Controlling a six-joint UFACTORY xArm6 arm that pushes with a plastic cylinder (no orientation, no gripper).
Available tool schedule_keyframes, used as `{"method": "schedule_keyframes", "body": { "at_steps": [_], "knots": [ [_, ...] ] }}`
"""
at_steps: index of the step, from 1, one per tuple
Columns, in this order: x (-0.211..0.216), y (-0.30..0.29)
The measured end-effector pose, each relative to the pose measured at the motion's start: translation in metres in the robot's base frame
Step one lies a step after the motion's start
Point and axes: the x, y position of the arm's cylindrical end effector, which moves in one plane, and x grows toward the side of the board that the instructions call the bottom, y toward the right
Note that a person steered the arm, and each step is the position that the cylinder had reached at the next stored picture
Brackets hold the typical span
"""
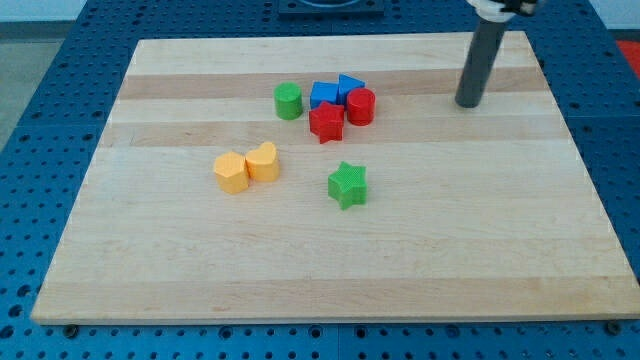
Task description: Move the red star to the top side of the yellow hexagon
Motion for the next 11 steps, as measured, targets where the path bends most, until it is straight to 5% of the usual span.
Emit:
{"method": "schedule_keyframes", "body": {
  "at_steps": [3, 11],
  "knots": [
    [0.048, -0.184],
    [0.038, -0.29]
  ]
}}
